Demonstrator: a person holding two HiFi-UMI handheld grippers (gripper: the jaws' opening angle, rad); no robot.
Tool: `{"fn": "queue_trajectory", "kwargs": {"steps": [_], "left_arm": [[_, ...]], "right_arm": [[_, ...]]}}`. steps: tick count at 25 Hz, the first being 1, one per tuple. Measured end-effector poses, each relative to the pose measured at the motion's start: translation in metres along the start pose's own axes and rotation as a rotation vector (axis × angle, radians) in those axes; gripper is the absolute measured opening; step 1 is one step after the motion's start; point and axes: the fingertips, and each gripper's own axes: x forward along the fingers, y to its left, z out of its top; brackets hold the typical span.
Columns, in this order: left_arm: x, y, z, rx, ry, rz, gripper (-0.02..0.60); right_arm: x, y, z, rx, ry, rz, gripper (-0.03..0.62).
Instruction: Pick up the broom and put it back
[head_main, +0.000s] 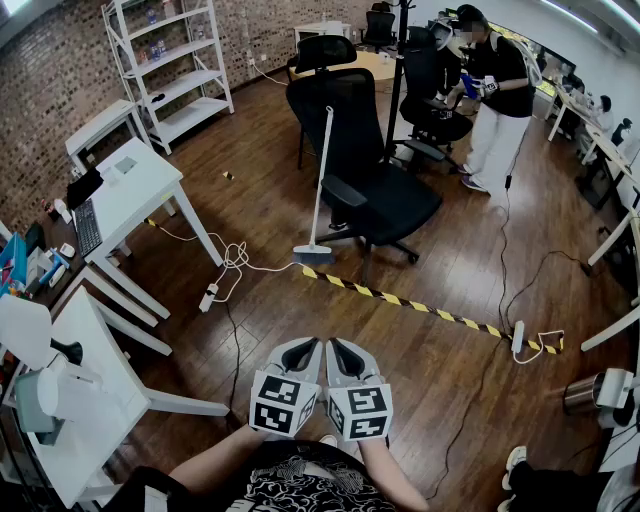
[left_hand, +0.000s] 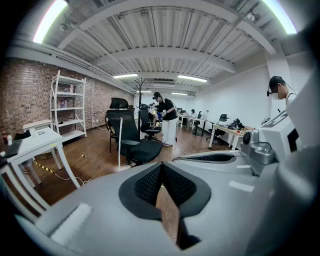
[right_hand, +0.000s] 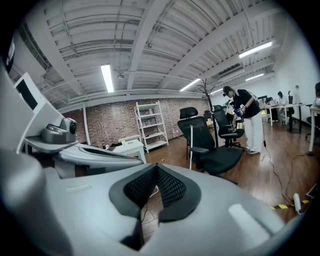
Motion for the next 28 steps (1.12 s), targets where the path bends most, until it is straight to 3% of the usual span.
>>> {"fn": "queue_trajectory", "kwargs": {"steps": [11,28], "left_arm": [[0.044,0.048,0.015,-0.048,-0.03,0.019,0.005],[0.12,0.222,0.078,-0.159,-0.058,-0.002,0.005]], "right_arm": [[0.059,-0.018,0.008,-0.026,0.017,0.021,0.009],[0.249,-0.006,0.074,-0.072,0.064,0.026,0.009]]}}
